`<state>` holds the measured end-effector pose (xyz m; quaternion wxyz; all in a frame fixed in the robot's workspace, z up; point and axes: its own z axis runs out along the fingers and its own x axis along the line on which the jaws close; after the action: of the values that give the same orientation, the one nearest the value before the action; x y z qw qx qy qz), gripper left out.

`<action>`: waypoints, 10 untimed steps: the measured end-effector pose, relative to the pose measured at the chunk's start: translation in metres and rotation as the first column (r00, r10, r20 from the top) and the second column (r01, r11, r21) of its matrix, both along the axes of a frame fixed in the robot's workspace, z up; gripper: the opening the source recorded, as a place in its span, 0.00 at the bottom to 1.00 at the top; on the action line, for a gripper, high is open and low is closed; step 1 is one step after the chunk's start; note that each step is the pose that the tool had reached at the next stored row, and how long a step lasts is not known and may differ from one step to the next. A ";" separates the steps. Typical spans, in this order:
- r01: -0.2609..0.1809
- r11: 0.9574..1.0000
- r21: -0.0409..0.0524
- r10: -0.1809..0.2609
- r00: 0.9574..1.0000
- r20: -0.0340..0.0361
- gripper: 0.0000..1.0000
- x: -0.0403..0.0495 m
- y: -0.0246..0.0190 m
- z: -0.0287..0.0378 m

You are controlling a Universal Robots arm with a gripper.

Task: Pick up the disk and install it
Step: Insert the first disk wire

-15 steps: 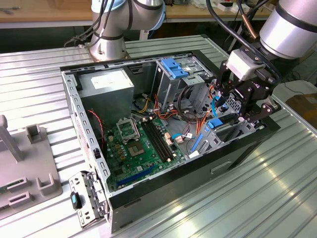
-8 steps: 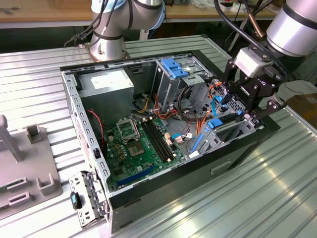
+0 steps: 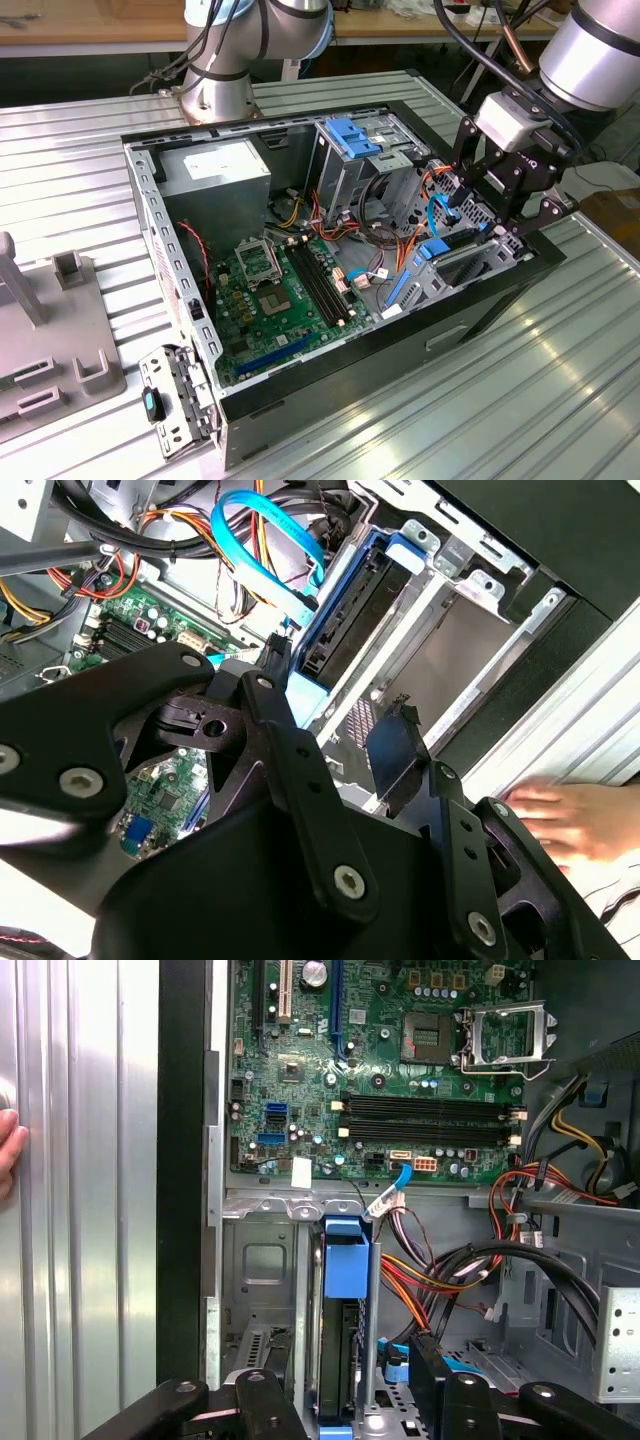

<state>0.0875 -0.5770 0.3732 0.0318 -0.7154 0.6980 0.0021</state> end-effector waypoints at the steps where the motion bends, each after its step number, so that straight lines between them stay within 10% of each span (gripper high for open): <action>1: 0.000 1.000 0.000 0.000 1.000 0.000 0.58 0.0000 0.0001 0.0000; 10: 0.000 1.000 0.000 0.000 1.000 0.000 0.58 0.0028 0.0007 0.0000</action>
<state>0.0903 -0.5763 0.3732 0.0318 -0.7154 0.6980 0.0021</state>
